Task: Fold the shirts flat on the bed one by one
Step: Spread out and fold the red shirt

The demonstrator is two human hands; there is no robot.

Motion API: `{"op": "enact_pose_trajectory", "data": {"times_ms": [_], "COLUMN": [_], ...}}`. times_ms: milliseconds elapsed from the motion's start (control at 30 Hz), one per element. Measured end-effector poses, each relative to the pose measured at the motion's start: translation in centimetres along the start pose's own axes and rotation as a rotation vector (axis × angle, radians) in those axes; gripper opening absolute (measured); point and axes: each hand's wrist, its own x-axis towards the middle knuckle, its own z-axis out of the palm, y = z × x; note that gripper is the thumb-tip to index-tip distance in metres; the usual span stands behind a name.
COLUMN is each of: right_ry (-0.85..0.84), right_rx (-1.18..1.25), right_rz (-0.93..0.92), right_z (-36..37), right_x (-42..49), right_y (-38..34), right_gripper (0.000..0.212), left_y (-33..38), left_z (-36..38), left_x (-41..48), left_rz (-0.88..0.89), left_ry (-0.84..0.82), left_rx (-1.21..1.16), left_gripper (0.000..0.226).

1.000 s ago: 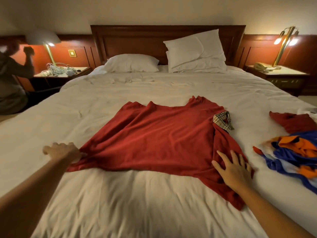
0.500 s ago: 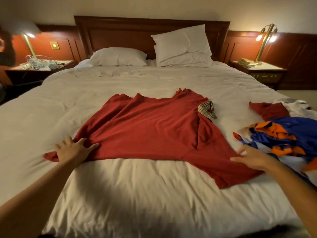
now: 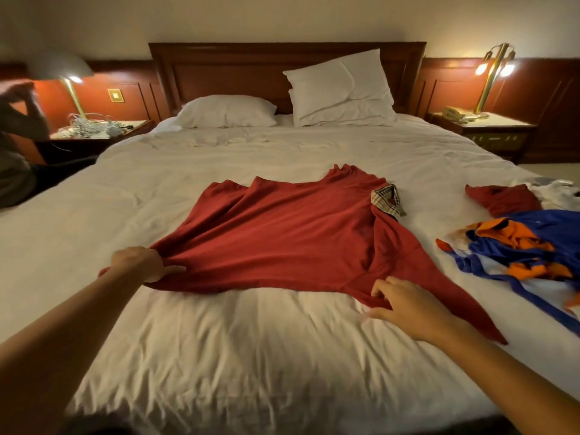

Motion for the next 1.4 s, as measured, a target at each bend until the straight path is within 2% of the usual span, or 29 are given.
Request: {"op": "enact_pose_trajectory", "data": {"times_ms": [67, 133, 167, 267, 333, 400, 467, 500, 600, 767, 900, 967, 1067, 1133, 1200, 1300, 1400], "right_ry": [-0.010, -0.029, -0.048, -0.193, -0.305, -0.203, -0.043, -0.013, 0.054, 0.249, 0.437, 0.475, 0.434, 0.390, 0.416, 0.609, 0.757], "right_rx": [-0.012, 0.082, 0.170, 0.336, 0.394, 0.359, 0.240, 0.192, 0.112, 0.160, 0.233, 0.226, 0.134, 0.061, -0.004, 0.153, 0.552], "right_rz": [0.015, 0.016, -0.002, -0.119, -0.085, -0.038, 0.025, 0.077, 0.221, 0.205, 0.221, 0.247, 0.297, 0.325, 0.298, 0.277, 0.601], "right_z": [-0.3, -1.2, -1.8, -3.8, -4.5, -4.1, -2.9, -2.1, 0.3, 0.0, -1.5, -1.7, -1.6, -1.3, -0.8, -0.8, -1.1], "right_x": [0.5, 0.7, 0.7, 0.8, 0.8, 1.2, 1.5, 1.4, 0.5, 3.5, 9.9, 13.5, 18.7, 21.3, 22.9, 23.2, 21.1], "right_y": [0.4, 0.6, 0.6, 0.3, 0.2, 0.9, 2.5, 3.4, 5.4, 6.5, 7.0, 7.5, 8.6, 9.2, 10.0, 12.3, 16.3], "right_gripper": [0.021, 0.020, 0.021, 0.036, 0.054, 0.054, 0.041, 0.037, 0.043, 0.032, 0.048, 0.062, 0.076, 0.073, 0.057, 0.040, 0.038], "left_y": [-0.1, 0.5, 1.1, 4.7, 8.3, 11.5, 13.3, 13.7, 13.8, 16.3, 18.8, 19.6, 20.4, 21.0, 21.4, 21.7, 21.8], "left_z": [-0.7, -0.5, -0.2, 1.2, 2.1, 2.9, 3.7, 4.0, 3.8, 2.3, 2.2, 2.7, 3.5, 3.6, 3.5, 3.2, 3.1], "left_x": [-0.6, -1.5, -1.8, -2.2, -2.9, -3.6, -3.9, -3.7, -3.1, -1.8, -0.3, 0.7, 2.7, 4.0, 5.3, 6.8, 7.7], "left_rz": [-0.068, -0.142, -0.112, 0.213, 0.345, 0.394, 0.409, 0.413, 0.402, 0.408, 0.449, 0.465, 0.467, 0.454, 0.434, 0.422, 0.420], "left_ry": [-0.048, -0.084, -0.087, -0.050, -0.046, -0.002, 0.034, 0.037, -0.020, -0.080, 0.019, 0.100, 0.207, 0.231, 0.240, 0.252, 0.257], "left_rx": [0.045, -0.022, -0.070, -0.184, -0.325, -0.439, -0.444, -0.413, -0.375, -0.377, -0.391, -0.374, -0.391, -0.440, -0.492, -0.514, -0.535], "left_gripper": [0.110, 0.123, 0.124, 0.105, 0.097, 0.087, 0.083, 0.081, 0.080, 0.078, 0.062, 0.058, 0.057, 0.057, 0.058, 0.063, 0.075]}}
